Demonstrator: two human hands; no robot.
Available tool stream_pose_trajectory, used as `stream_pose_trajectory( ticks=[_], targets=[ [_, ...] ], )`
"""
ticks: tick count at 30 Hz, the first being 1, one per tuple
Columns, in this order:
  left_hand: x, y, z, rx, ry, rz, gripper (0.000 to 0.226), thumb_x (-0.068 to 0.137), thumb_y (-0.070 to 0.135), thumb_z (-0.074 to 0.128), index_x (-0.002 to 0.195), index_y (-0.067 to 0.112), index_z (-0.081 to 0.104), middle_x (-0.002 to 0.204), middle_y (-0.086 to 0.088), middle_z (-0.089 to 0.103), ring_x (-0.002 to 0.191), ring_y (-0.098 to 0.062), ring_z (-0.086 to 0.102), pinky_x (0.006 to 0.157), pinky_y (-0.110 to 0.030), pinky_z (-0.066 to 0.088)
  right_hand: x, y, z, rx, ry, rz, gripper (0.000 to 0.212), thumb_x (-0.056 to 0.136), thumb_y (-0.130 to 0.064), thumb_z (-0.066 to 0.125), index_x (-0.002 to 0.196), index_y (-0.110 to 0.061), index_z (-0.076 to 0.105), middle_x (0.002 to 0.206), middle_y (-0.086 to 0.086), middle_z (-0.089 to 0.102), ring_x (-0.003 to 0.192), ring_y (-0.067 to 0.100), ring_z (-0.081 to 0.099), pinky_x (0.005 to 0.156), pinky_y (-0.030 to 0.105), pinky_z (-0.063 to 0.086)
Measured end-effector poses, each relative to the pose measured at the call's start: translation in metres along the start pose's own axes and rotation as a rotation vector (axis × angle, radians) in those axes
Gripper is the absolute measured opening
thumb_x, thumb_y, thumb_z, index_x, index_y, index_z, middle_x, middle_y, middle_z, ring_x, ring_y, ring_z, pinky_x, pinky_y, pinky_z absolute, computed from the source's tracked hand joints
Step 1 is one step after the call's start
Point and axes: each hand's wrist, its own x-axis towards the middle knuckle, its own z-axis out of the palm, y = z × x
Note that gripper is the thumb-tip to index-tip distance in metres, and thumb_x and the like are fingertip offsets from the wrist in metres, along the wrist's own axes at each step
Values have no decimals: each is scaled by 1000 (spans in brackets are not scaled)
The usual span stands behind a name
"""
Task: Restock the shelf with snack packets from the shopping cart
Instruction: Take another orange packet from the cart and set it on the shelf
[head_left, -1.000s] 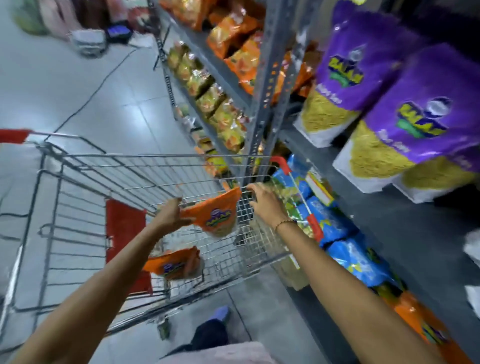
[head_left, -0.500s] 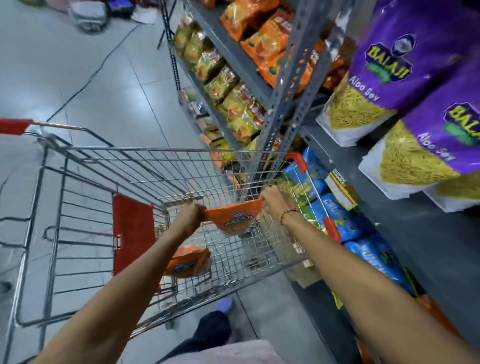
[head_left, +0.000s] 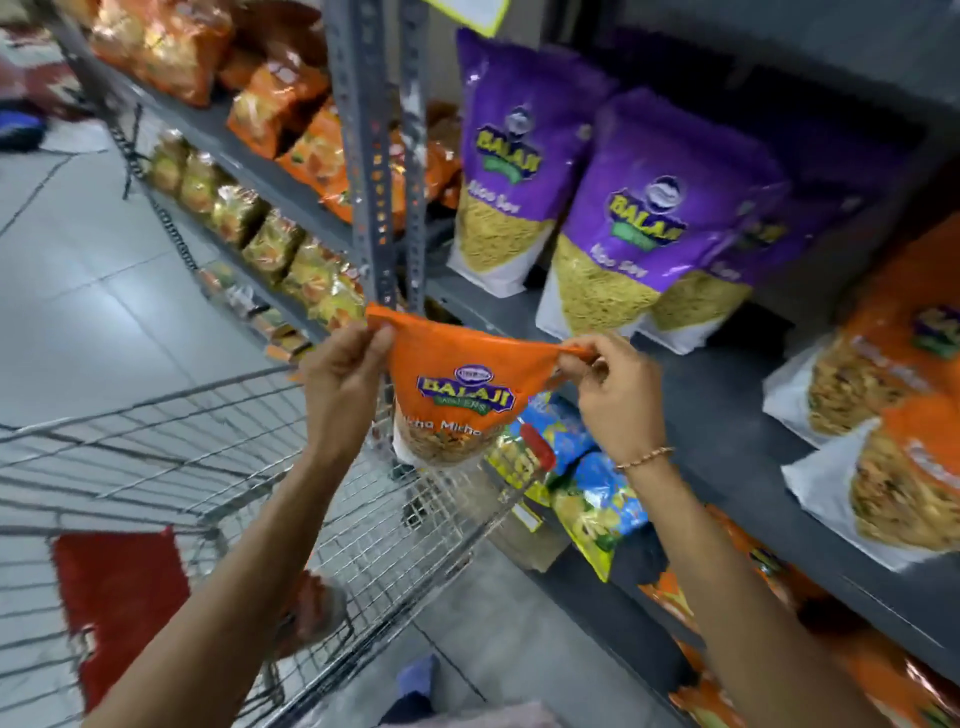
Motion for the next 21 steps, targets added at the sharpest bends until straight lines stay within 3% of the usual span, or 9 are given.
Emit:
stream_pose_trajectory(
  ticks=[3,6,10,14,17,19,21],
  targets=[
    [12,39,48,-134,-110,92,33,91,9,54,61,25,54,53,17,49,52,1,40,51,-14,36,-11,-2,-49,97,160,78,12,81,-3,63,90,-11,64,83,3,66,74,-1,59,69,6,41],
    [13,60,95,-199,-221,82,32,90,21,56,59,25,51,51,14,45,54,-7,40,49,-25,35,-27,-2,-95,228,316,139,7,85,-10,61,90,-15,59,71,-11,61,64,-13,55,65,5,40],
    [0,83,164,-253,-419,128,35,88,25,55,55,25,44,52,14,36,56,-4,30,52,-26,24,-60,11,-158,246,529,223,24,87,-9,59,76,-29,55,57,-24,63,56,-14,52,59,4,39],
    [-34,97,232,-322,-569,75,31,87,16,54,58,26,60,49,20,52,53,6,39,51,-13,33,-103,29,-217,205,745,279,25,87,-11,60,72,-31,56,57,-31,62,56,-10,52,61,8,42],
    [-62,111,279,-294,-702,94,27,88,19,55,62,26,60,53,20,56,56,5,43,53,-16,36,-133,40,-258,123,844,290,25,88,-12,59,73,-32,55,55,-32,60,54,-11,49,58,4,38],
    [-80,118,305,-251,-766,126,24,88,22,55,65,27,61,56,20,60,58,3,48,54,-17,41,-152,52,-284,120,914,321,18,86,-22,60,72,-33,59,56,-29,60,58,-7,49,63,11,42],
    [-96,124,329,-177,-781,201,24,87,25,57,65,17,62,57,11,63,56,-5,52,52,-27,47,-167,66,-309,111,972,343,11,82,-31,60,73,-37,63,59,-25,61,66,1,51,68,24,46]
  ],
)
